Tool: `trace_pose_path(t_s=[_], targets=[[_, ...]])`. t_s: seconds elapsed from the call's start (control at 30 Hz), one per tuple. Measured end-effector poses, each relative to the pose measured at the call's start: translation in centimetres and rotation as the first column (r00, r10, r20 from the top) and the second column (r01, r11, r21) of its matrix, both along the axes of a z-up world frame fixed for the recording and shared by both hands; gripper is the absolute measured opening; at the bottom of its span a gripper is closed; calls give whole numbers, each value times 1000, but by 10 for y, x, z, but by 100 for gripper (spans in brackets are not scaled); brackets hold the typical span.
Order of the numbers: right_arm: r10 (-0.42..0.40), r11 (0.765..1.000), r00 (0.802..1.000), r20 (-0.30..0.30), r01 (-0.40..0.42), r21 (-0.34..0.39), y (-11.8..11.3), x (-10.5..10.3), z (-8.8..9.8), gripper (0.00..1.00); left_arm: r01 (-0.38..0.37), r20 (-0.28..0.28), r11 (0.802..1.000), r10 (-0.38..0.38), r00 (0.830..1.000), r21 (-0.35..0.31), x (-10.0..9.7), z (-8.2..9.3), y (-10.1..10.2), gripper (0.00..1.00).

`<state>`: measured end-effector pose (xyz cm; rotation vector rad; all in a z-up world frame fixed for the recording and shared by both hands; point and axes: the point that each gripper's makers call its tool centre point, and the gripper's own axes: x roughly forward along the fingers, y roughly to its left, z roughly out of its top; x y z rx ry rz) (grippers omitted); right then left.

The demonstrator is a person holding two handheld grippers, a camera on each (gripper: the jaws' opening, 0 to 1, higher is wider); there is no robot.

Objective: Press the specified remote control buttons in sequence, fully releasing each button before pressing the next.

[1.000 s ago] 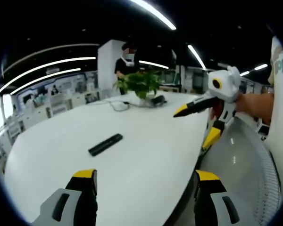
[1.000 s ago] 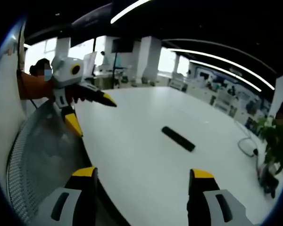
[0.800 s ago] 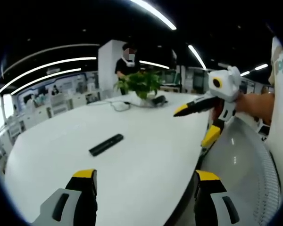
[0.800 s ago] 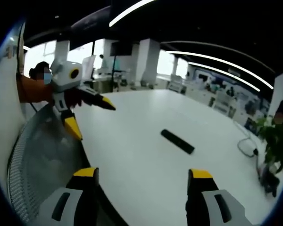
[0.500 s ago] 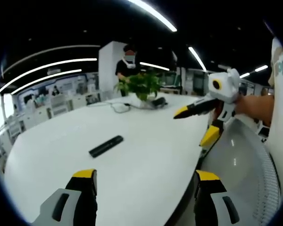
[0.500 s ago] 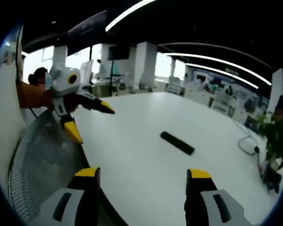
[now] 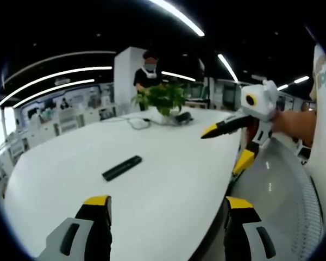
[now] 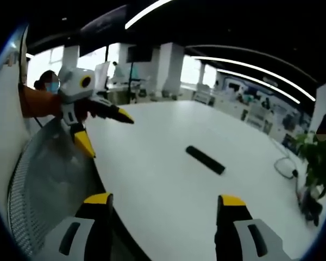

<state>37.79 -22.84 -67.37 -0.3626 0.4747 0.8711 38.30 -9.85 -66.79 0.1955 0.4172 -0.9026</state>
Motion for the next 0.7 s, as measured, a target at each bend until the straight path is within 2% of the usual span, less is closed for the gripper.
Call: trace_pose_path(t_s=[0.7], targets=[[19, 1000, 1000, -10, -19, -17, -1, 0, -1, 74, -2, -5, 1000, 2, 1000, 8, 2, -3, 2, 87]])
